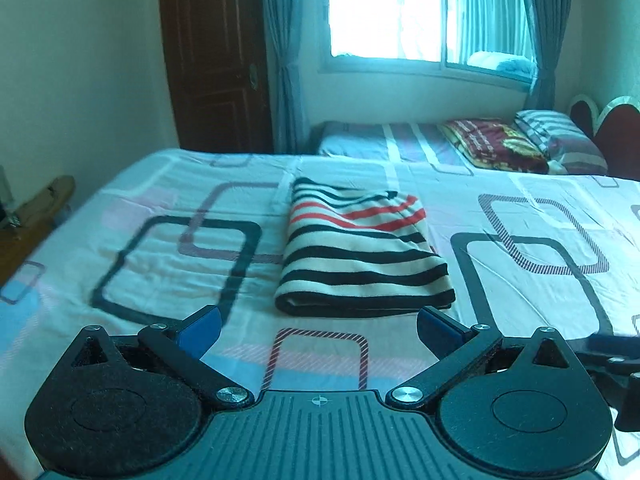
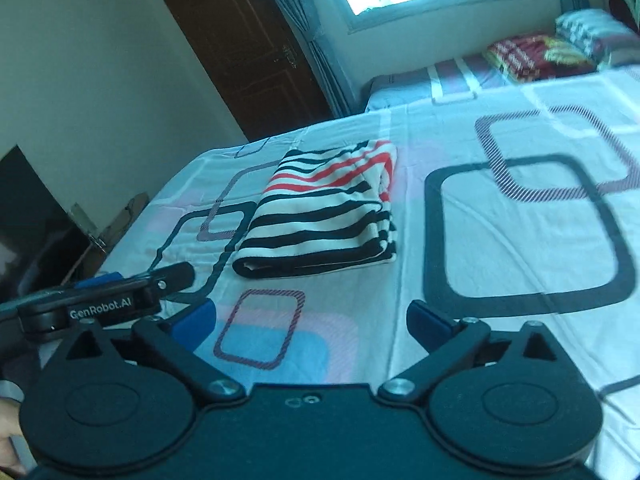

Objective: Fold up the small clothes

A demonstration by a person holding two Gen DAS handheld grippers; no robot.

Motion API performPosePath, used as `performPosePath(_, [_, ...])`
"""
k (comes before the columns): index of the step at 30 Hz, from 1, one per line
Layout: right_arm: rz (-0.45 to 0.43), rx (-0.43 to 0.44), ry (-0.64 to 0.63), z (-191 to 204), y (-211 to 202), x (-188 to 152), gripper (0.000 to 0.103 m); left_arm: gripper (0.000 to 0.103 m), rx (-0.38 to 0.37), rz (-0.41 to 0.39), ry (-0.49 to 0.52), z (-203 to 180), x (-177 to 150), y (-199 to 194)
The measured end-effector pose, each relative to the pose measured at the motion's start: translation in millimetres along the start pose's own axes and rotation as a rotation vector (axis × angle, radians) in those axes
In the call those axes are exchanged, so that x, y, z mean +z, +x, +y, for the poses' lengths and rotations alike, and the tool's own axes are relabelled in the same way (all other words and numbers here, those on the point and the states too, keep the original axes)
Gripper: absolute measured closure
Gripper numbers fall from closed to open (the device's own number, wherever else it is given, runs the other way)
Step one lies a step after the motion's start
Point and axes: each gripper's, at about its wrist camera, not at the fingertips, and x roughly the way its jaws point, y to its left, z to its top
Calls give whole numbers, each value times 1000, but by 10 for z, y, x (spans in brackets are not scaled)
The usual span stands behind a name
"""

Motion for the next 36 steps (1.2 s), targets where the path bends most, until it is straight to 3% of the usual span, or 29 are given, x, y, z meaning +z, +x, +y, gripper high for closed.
performPosePath(6, [-146, -113, -125, 248, -534, -92, 1, 0, 10, -7, -24, 10, -113, -544])
performPosePath(14, [-272, -301, -182, 425, -835, -172, 1, 0, 43, -29, -55, 54, -236, -1009])
performPosePath(36, [-292, -285, -174, 412, -1024, -247, 1, 0, 42, -60, -78, 1, -226, -1246])
